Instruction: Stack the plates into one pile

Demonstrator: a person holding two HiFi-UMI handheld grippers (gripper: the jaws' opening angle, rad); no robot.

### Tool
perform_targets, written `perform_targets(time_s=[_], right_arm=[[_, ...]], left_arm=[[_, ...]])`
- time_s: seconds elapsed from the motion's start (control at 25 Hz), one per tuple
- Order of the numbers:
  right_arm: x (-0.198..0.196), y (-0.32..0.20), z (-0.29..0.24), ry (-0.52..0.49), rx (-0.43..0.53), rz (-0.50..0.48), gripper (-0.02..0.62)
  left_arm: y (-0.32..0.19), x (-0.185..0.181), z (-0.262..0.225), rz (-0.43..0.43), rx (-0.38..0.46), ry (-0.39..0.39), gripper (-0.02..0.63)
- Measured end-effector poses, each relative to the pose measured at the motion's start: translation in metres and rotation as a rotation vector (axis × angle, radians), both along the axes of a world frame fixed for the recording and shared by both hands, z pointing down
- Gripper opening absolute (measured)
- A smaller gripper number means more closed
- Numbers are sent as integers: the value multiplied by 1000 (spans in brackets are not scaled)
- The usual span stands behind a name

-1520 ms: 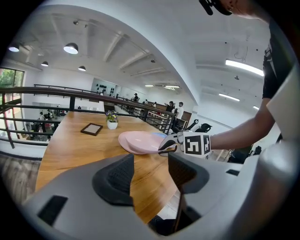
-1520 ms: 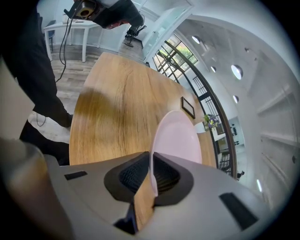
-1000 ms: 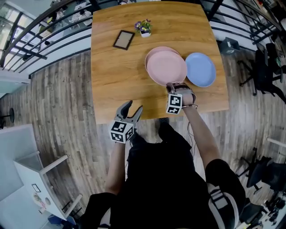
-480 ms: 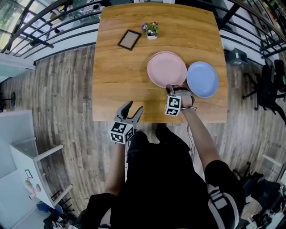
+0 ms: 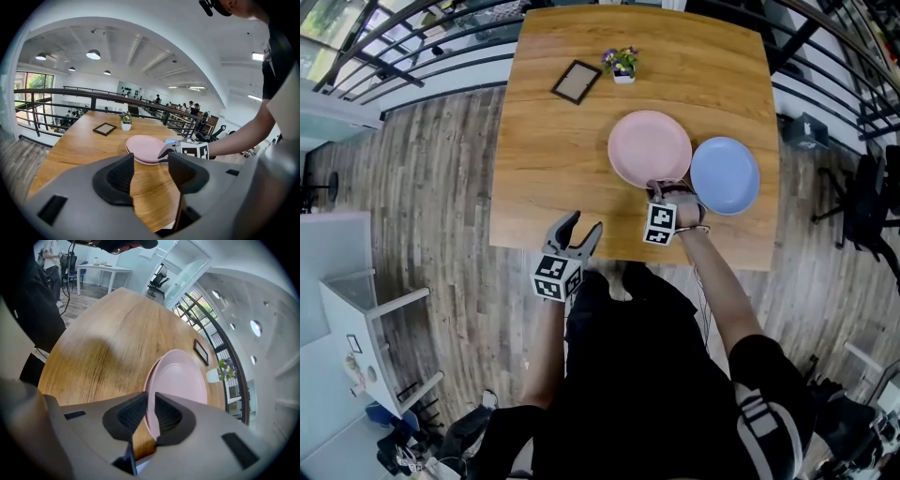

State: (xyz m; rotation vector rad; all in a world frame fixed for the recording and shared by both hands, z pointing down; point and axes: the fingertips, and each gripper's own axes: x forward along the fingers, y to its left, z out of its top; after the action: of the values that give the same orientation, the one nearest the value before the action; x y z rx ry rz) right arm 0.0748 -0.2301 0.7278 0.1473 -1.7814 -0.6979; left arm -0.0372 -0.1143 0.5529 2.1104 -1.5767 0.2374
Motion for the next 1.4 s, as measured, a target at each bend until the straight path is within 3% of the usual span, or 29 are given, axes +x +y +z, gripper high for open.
perform_targets(time_s=[0.56, 0.76, 1.04, 1.4], right_arm=[[3, -2, 0, -40, -57, 50, 192], [6, 1, -5, -69, -72, 112, 185], [20, 3, -23, -181, -101, 295, 103], [55, 25, -24, -194, -90, 493, 103]], left_arm=[[-6, 8, -5, 15, 14, -8, 242], [-9, 8, -6, 54, 16, 4, 242], [-20, 12, -12, 151, 27, 17, 242], [-29, 21, -11, 307, 34, 37, 242]])
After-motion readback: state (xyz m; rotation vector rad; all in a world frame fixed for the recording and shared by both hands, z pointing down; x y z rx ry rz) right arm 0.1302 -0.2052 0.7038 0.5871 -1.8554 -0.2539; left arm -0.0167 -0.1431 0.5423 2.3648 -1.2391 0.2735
